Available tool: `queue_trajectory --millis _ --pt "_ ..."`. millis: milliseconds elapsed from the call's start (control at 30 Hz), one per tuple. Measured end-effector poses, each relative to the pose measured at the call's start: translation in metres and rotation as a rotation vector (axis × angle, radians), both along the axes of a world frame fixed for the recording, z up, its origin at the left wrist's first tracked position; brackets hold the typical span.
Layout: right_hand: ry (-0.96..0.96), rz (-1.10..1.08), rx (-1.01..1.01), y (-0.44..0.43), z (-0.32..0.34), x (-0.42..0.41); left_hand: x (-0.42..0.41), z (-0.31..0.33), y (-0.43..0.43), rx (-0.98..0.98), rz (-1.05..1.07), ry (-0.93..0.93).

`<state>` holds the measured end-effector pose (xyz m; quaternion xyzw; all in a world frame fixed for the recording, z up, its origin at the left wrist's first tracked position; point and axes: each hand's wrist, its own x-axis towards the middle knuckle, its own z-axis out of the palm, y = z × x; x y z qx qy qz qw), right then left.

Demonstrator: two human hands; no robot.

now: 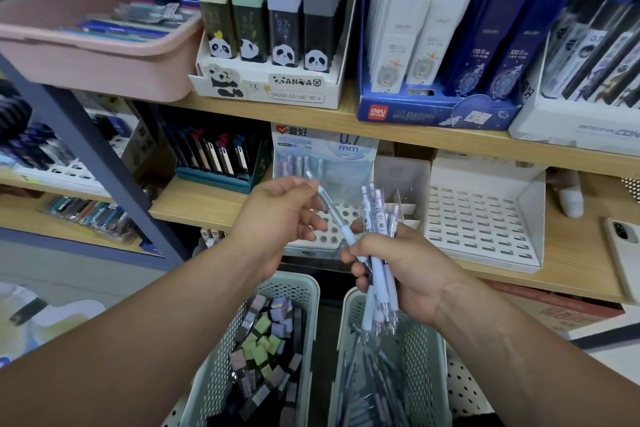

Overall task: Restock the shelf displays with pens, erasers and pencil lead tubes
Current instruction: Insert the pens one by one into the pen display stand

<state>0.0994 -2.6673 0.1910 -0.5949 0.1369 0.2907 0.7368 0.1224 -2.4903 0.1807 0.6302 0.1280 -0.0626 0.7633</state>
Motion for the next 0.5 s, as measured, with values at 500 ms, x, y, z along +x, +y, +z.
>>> queue_trajectory --millis 500 --pt "0.060 -0.057 -0.149 -0.016 -0.006 0.011 0.018 -0.005 0.015 0.658 0.337 -0.344"
